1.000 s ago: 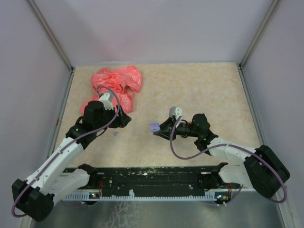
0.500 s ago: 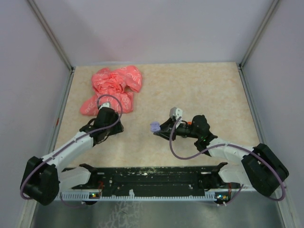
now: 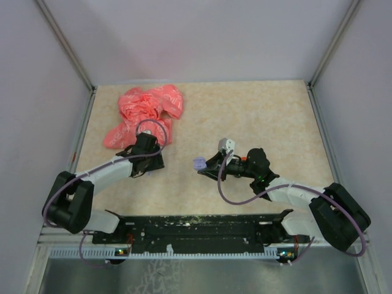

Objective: Insert the wireless bluetooth earbuds into the charging case
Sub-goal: Pick up the earbud from the center of the board.

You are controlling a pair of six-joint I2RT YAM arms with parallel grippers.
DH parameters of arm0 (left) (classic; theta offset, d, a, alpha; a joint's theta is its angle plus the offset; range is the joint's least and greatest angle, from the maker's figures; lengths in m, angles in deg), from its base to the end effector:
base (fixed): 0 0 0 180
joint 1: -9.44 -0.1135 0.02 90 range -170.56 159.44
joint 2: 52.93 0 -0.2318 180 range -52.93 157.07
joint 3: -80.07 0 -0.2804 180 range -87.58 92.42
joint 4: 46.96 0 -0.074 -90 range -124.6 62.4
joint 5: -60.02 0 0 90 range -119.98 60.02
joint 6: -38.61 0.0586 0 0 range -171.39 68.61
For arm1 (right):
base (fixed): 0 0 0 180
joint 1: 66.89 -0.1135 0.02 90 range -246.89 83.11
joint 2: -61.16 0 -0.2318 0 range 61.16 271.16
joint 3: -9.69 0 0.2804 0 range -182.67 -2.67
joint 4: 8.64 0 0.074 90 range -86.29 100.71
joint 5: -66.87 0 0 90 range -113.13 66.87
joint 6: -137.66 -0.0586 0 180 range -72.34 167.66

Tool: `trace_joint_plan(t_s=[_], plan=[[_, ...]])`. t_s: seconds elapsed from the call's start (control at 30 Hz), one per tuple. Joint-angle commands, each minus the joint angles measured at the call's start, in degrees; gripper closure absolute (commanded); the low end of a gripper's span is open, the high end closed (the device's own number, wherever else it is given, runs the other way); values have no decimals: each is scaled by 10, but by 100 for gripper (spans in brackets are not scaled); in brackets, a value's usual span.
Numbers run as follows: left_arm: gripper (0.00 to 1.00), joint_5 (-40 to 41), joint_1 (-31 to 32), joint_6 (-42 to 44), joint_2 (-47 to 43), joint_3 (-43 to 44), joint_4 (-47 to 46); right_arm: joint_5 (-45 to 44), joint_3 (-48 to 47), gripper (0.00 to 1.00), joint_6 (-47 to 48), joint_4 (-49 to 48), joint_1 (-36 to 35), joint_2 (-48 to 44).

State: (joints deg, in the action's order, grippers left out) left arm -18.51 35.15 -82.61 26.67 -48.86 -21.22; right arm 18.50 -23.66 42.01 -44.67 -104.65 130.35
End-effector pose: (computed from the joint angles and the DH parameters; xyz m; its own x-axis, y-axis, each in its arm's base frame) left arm 0.2765 -0.1202 0.1009 -0.7916 -0.1826 -0.5831 -0.1050 0.9807 -0.1646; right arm 0.1997 0.2039 0.1664 -0.0942 0.0201 -0.9954 -0.9784 0.1830 0.0963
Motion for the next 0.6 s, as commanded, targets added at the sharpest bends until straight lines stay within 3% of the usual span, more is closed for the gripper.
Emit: trace_joint_plan(t_s=[0.0,0.57], plan=[[38,-29,-2,0,11,15,23,0,0,100,-2,-36,-3,1],[40,-21,-3,9,-107,12,103,5,0,100,-6,-37,-3,-2]])
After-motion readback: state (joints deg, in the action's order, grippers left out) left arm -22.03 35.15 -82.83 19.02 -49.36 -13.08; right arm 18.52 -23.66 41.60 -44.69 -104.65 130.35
